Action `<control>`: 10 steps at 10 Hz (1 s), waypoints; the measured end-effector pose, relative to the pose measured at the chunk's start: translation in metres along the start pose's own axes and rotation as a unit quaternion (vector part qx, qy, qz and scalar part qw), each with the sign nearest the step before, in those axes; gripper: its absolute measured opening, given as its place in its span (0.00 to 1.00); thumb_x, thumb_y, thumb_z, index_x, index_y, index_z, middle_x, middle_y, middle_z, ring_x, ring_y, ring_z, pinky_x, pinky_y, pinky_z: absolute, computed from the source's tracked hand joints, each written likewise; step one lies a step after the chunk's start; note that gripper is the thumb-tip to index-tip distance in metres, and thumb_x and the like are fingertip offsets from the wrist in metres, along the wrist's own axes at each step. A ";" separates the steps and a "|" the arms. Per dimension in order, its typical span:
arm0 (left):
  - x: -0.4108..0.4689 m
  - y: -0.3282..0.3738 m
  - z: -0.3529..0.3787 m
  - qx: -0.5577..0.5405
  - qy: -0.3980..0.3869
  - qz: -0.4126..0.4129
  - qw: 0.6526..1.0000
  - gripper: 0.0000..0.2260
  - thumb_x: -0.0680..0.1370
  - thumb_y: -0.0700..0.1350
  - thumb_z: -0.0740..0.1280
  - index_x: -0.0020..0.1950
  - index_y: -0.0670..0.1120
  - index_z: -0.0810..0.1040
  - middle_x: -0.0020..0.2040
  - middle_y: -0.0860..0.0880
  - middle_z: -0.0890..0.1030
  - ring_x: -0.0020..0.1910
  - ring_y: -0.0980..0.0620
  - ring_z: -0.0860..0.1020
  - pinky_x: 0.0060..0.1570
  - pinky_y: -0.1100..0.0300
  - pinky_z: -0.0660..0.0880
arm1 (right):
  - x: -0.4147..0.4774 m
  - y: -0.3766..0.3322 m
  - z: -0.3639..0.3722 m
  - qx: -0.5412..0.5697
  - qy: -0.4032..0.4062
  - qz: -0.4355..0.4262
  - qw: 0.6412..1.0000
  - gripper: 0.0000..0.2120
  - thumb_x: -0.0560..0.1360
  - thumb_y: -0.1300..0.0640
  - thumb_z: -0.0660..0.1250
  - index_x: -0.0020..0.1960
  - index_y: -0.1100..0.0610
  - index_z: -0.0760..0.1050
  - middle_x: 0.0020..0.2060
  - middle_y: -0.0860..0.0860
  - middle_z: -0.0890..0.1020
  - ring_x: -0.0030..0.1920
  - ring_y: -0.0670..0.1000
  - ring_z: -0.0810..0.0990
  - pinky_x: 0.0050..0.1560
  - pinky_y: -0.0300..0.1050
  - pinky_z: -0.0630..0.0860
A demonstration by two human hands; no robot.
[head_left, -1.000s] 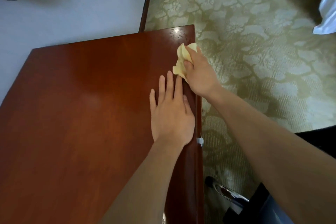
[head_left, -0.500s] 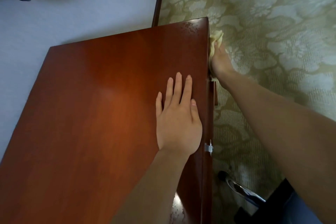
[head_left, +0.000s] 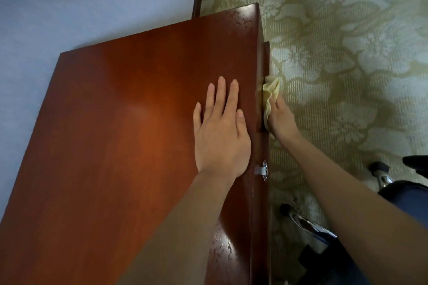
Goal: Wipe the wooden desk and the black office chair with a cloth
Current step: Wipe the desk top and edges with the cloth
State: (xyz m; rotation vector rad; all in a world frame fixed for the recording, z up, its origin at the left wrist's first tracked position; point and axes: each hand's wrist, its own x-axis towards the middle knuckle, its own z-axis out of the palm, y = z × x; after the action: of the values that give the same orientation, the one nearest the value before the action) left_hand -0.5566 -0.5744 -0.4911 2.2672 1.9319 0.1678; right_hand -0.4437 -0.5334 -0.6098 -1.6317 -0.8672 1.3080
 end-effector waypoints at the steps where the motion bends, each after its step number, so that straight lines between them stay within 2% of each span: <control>1: -0.002 0.000 0.001 -0.003 0.001 0.002 1.000 0.23 0.82 0.48 0.46 0.78 0.55 0.48 0.78 0.56 0.47 0.76 0.59 0.42 0.74 0.57 0.39 | -0.035 0.013 0.001 0.036 -0.019 -0.023 0.999 0.20 0.82 0.48 0.51 0.74 0.45 0.59 0.68 0.45 0.71 0.69 0.47 0.67 0.67 0.38 0.59; 2: -0.001 -0.001 0.002 -0.003 0.004 0.001 1.000 0.23 0.83 0.47 0.47 0.78 0.54 0.49 0.78 0.56 0.47 0.76 0.58 0.42 0.75 0.56 0.39 | -0.061 0.024 0.003 0.062 -0.024 -0.026 0.997 0.19 0.82 0.50 0.52 0.73 0.46 0.62 0.67 0.44 0.71 0.68 0.45 0.68 0.71 0.44 0.62; 3: 0.001 -0.001 0.002 -0.004 0.009 0.000 1.000 0.22 0.83 0.47 0.48 0.78 0.54 0.50 0.78 0.55 0.48 0.76 0.57 0.43 0.75 0.57 0.40 | -0.095 0.038 0.003 0.095 -0.024 -0.011 0.995 0.17 0.81 0.53 0.56 0.69 0.48 0.69 0.63 0.44 0.75 0.64 0.43 0.72 0.67 0.45 0.67; 4: 0.000 -0.001 0.002 -0.004 0.010 0.002 1.000 0.22 0.83 0.47 0.48 0.78 0.54 0.50 0.78 0.55 0.49 0.76 0.57 0.44 0.75 0.56 0.40 | -0.115 0.045 0.004 0.114 -0.012 -0.010 0.993 0.12 0.80 0.53 0.59 0.61 0.43 0.74 0.55 0.40 0.78 0.57 0.38 0.75 0.58 0.35 0.71; 5: 0.000 -0.002 0.002 -0.004 0.010 0.001 1.000 0.22 0.83 0.47 0.48 0.78 0.54 0.51 0.78 0.54 0.49 0.77 0.57 0.44 0.75 0.56 0.40 | -0.121 0.046 0.004 0.084 0.022 -0.019 0.996 0.06 0.79 0.54 0.61 0.51 0.47 0.76 0.46 0.43 0.78 0.48 0.42 0.77 0.46 0.33 0.72; 6: 0.000 -0.002 0.003 -0.007 0.009 0.002 1.000 0.22 0.83 0.47 0.48 0.78 0.54 0.50 0.78 0.55 0.49 0.76 0.57 0.44 0.75 0.56 0.40 | -0.106 0.037 0.002 0.036 0.035 -0.045 0.998 0.08 0.79 0.58 0.61 0.54 0.54 0.77 0.48 0.50 0.80 0.49 0.49 0.77 0.48 0.42 0.73; 7: 0.000 -0.003 0.003 -0.014 0.011 0.007 1.000 0.22 0.83 0.47 0.48 0.78 0.54 0.50 0.78 0.55 0.48 0.76 0.58 0.44 0.74 0.57 0.39 | -0.067 0.014 -0.008 -0.064 0.025 -0.135 0.989 0.20 0.78 0.64 0.60 0.70 0.55 0.69 0.59 0.55 0.78 0.56 0.52 0.77 0.53 0.36 0.69; 8: 0.000 -0.004 0.004 -0.019 0.014 0.008 1.000 0.22 0.83 0.47 0.48 0.78 0.54 0.50 0.78 0.56 0.49 0.76 0.58 0.44 0.74 0.58 0.39 | -0.036 -0.004 -0.015 -0.149 0.027 -0.187 0.971 0.26 0.77 0.67 0.60 0.73 0.53 0.63 0.62 0.56 0.76 0.58 0.53 0.76 0.52 0.33 0.66; 9: 0.000 -0.004 0.004 -0.018 0.014 0.010 1.000 0.22 0.83 0.48 0.48 0.78 0.55 0.50 0.78 0.56 0.49 0.76 0.58 0.43 0.74 0.57 0.39 | 0.003 -0.025 -0.015 -0.211 0.030 -0.197 0.957 0.29 0.77 0.66 0.58 0.75 0.51 0.58 0.67 0.57 0.72 0.63 0.58 0.73 0.58 0.42 0.69; 10: 0.000 -0.003 0.004 -0.015 0.013 0.011 1.000 0.22 0.83 0.48 0.48 0.78 0.55 0.50 0.78 0.56 0.49 0.76 0.58 0.43 0.74 0.57 0.39 | 0.018 -0.027 -0.014 -0.188 0.008 -0.157 0.970 0.29 0.78 0.65 0.56 0.75 0.46 0.57 0.69 0.55 0.70 0.61 0.57 0.75 0.55 0.39 0.70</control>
State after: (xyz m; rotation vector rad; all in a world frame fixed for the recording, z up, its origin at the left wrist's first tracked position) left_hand -0.5591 -0.5737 -0.4953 2.2796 1.9038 0.2292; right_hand -0.4268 -0.5096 -0.5909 -1.6953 -1.3660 0.9480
